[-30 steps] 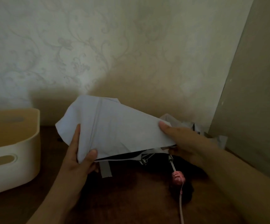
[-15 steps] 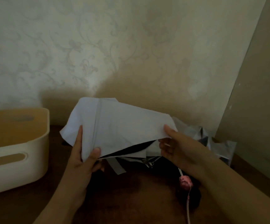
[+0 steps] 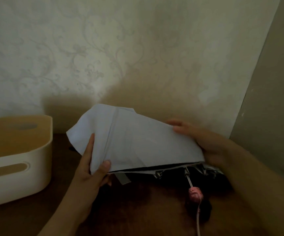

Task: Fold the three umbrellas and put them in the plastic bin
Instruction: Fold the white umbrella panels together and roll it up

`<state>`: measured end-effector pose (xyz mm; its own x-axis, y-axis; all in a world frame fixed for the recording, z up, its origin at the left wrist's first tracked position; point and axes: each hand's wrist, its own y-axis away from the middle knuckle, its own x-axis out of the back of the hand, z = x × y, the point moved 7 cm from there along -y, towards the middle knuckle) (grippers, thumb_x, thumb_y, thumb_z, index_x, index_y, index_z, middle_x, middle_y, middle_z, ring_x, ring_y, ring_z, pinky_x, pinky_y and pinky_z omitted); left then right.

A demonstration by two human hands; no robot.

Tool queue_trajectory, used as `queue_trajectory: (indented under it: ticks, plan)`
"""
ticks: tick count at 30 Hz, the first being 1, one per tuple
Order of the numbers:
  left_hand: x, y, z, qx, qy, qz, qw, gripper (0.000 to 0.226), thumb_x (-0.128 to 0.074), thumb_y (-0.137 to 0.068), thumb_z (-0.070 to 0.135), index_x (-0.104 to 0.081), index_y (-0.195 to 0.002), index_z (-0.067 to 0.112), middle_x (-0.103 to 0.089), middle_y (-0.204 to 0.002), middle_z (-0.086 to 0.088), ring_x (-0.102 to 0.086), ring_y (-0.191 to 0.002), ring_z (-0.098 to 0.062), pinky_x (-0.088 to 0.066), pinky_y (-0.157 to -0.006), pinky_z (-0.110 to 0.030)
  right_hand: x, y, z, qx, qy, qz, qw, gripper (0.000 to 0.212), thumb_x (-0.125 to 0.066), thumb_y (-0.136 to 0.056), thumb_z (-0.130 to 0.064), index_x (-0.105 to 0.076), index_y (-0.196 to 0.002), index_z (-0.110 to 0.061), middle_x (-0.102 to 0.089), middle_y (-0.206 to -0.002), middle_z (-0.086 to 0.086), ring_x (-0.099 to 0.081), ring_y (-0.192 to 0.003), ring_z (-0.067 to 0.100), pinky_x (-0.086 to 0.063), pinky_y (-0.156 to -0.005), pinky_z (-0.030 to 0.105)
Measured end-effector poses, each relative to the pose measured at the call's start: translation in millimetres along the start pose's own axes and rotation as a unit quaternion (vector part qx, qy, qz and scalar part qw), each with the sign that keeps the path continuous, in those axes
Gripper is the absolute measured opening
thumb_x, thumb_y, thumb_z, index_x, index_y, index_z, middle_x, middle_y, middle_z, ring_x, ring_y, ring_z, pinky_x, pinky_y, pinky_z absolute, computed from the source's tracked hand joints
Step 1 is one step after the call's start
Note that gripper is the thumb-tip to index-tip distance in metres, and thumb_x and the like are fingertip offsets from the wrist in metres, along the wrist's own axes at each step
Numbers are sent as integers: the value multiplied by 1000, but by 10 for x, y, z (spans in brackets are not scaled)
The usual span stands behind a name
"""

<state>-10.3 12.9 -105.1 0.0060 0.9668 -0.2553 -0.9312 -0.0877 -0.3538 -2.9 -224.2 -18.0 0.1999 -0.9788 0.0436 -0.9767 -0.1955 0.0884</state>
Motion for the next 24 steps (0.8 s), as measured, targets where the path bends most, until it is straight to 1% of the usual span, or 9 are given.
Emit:
queue_trajectory:
  ticks: [4, 6, 8, 11, 14, 16, 20, 23, 24]
  plan:
    - [9, 4, -8, 3, -1, 8, 1000, 68, -56, -89, 12, -30, -113, 71, -41, -119, 33, -61, -87, -9, -55, -54, -19, -29, 115, -46, -36, 221, -71, 972, 12, -66, -72, -27, -75, -79, -22, -75, -83, 4, -71, -72, 18, -60, -63, 29]
    - [35, -1, 0, -5, -11, 16, 1000, 68, -56, -89, 13, -30, -114, 71, -40, -128, 27, -59, -96, -8, -55, -55, -19, -39, 190, -84, -29, 261, -66, 963, 21, -64, -80, -24, -75, -61, -26, -74, -73, -3, -70, -65, 9, -56, -57, 20]
    - [27, 3, 21, -17, -24, 15, 999, 69, -56, -89, 14, -29, -115, 72, -36, -134, 25, -55, -100, -2, -53, -56, -15, 37, 240, -176, 18, 335, -6, 942, 17, -67, -77, -33, -73, -65, -23, -71, -64, -9, -65, -57, 1, -52, -53, 18]
    - [-7, 15, 47, -34, -43, 12, 998, 68, -57, -86, 23, -26, -113, 77, -32, -134, 30, -50, -108, 1, -53, -64, -16, 81, 363, -328, 123, 439, 73, 887, 45, -69, -56, -54, -71, -74, -14, -64, -55, -5, -58, -47, 3, -46, -49, 26]
    - [-21, 23, 115, -59, -54, 9, 997, 69, -58, -77, 33, -24, -106, 85, -27, -120, 52, -43, -118, 1, -48, -92, -35, 4, 550, -390, 209, 389, 122, 889, 34, -66, -69, -45, -67, -63, -11, -65, -56, -5, -57, -47, 5, -44, -45, 18]
    - [-12, 24, 137, -71, -57, 15, 996, 69, -58, -74, 34, -24, -102, 87, -24, -111, 59, -42, -115, 6, -45, -95, -38, -41, 662, -369, 258, 359, 149, 884, 34, -61, -83, -28, -57, -52, -17, -57, -48, -17, -53, -44, 0, -37, -42, 9]
    - [-27, 53, 128, -79, -63, 25, 995, 69, -57, -77, 31, -23, -110, 82, -23, -114, 55, -41, -117, 1, -47, -87, -32, -48, 763, -256, 312, 283, 231, 877, 29, -67, -78, -26, -54, -56, -11, -62, -66, -8, -57, -57, 5, -39, -43, 10]
    - [-23, 59, 87, -68, -54, 23, 996, 68, -57, -76, 33, -23, -113, 78, -25, -116, 53, -45, -105, 13, -51, -69, -18, 40, 602, -60, 264, 64, 226, 935, 18, -74, -71, -17, -56, -72, -16, -64, -70, -4, -62, -60, 9, -51, -47, 20]
    - [-21, 57, 79, -66, -49, 22, 996, 68, -57, -76, 33, -23, -113, 79, -27, -116, 53, -46, -104, 14, -52, -68, -18, 37, 513, 45, 220, -32, 188, 957, 29, -78, -64, -18, -58, -84, -20, -67, -83, -2, -66, -66, 14, -56, -52, 27]
